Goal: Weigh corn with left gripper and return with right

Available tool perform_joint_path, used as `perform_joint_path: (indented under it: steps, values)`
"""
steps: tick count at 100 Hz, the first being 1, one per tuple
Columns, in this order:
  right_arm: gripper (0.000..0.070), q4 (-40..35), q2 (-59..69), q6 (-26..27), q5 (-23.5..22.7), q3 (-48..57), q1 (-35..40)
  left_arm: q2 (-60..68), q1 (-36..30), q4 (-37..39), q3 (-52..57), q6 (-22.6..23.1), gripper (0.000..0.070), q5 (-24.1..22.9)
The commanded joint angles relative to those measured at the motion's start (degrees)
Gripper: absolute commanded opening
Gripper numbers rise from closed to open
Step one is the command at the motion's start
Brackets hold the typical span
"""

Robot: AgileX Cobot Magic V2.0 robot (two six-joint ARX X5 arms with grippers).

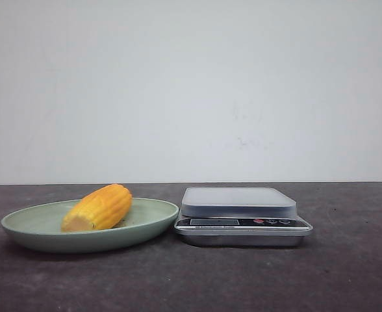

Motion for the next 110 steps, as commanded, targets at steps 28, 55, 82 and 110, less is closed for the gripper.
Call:
perform_joint_path:
  steps: [28,55,82,110]
  values:
    - [0.0007,0.6,0.0,-0.4,0.0,-0.1,0.0,-0.1,4.6,-7.2,-1.0,-1.2,0.0067,-1.2]
    - [0.0007,0.6,0.0,-0.4,0.0,-0.1,0.0,-0.1,4.4,-8.0,-1.0,-2.6,0.0068,-1.2]
    - [0.0007,0.6,0.0,-0.4,0.0,-0.1,0.0,-0.1,4.4,-8.1,-1.0,-2.6,0.0067,-1.2]
    - [0.0007,0.6,0.0,-0.4,0.0,-0.1,0.0,-0.1,4.4,-8.1,-1.0,-2.6,0.0068,-1.2]
